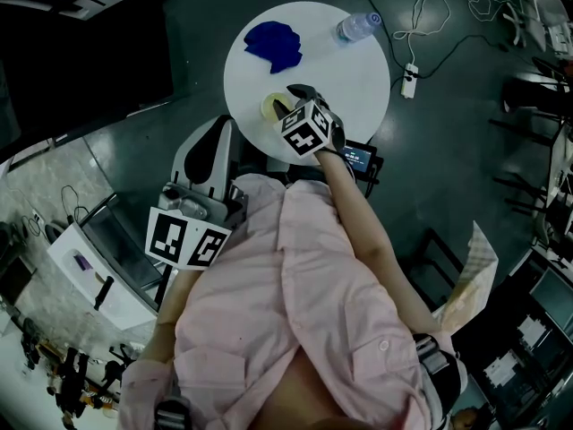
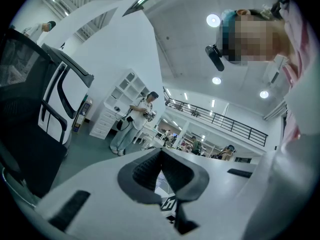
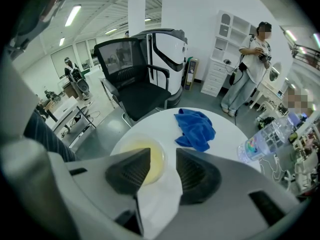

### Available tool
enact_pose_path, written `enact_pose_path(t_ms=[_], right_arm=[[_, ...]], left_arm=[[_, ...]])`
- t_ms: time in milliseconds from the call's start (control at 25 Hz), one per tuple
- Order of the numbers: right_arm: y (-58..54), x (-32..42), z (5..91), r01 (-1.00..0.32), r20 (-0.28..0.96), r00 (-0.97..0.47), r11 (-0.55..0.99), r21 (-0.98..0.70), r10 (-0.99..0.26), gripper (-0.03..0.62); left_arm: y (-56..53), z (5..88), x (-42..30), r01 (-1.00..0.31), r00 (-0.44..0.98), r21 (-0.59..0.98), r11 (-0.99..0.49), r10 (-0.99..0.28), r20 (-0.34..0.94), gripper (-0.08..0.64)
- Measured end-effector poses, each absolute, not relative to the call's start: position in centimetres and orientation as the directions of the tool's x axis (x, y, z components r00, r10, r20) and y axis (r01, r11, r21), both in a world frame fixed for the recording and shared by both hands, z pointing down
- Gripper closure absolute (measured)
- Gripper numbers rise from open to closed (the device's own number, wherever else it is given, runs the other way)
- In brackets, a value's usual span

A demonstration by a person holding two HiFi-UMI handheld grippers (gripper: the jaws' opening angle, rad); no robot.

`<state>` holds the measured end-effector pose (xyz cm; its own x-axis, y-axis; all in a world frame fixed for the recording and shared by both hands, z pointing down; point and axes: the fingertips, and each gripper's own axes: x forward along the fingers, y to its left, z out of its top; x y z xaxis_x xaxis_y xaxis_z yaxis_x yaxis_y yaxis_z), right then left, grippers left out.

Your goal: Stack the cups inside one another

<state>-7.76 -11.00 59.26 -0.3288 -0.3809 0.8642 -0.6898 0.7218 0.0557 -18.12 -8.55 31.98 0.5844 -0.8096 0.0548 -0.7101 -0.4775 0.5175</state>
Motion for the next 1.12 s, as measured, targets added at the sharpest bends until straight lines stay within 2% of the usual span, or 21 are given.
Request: enact_pose_path(t_ms=[320,1120], right_arm=[[-11.2,-7.2,58.4,-0.707,0.847,-0.315,0.701,0.092,-0.429,0.470],[-11.2,-7.4,56.0,-0.731,0.796,-0.340,0.673,0.110,-0.500,0.548]], left_arm=[[-8.1,31.7,-17.9,-0.708,0.590,0.511,-0.488,-0.806,0.048,0.551],[-7.3,31.5,-17.5,-0.699,0.604,0.505,-0.506,-0.796,0.037,0.551]])
